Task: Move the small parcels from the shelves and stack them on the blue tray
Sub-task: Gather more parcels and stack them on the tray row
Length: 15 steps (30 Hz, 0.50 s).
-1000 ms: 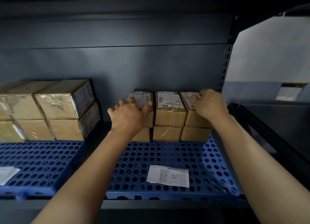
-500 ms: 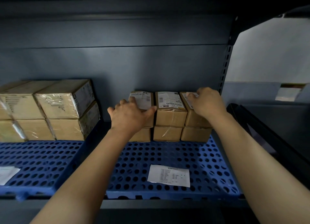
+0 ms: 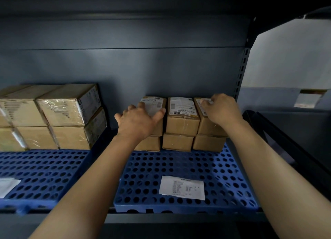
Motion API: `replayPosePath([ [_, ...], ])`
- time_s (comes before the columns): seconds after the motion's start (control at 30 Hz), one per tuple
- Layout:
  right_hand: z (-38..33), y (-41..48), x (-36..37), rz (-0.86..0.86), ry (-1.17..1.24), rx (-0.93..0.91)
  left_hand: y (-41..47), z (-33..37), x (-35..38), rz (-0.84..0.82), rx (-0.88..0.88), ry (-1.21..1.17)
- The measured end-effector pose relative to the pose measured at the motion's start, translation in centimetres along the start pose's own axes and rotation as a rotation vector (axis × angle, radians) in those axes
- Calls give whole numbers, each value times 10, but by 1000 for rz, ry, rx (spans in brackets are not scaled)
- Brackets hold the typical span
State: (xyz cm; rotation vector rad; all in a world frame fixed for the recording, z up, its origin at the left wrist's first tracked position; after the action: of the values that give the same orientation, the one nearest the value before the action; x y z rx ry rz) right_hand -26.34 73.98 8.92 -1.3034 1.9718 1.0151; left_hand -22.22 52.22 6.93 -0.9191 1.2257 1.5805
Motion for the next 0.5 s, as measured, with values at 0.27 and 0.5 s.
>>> replayPosePath([
  [0.27, 2, 4, 3, -6, -13, 14, 1, -4, 2, 15, 3, -19],
  [0.5, -2, 2, 2, 3, -35, 22, 3, -6, 2, 7, -12, -10],
])
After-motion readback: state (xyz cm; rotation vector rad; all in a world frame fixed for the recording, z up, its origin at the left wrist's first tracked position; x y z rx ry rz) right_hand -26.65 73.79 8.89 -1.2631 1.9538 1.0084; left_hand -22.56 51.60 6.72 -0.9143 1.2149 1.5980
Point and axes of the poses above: each hand's wrist, its own y-axis towards the middle knuckle, its own x-axis out of the palm, z = x × y, the point moved 3 cm from there along y, towards the middle knuckle, and after that the axes turned 9 degrees about x, right-handed, at the moved point
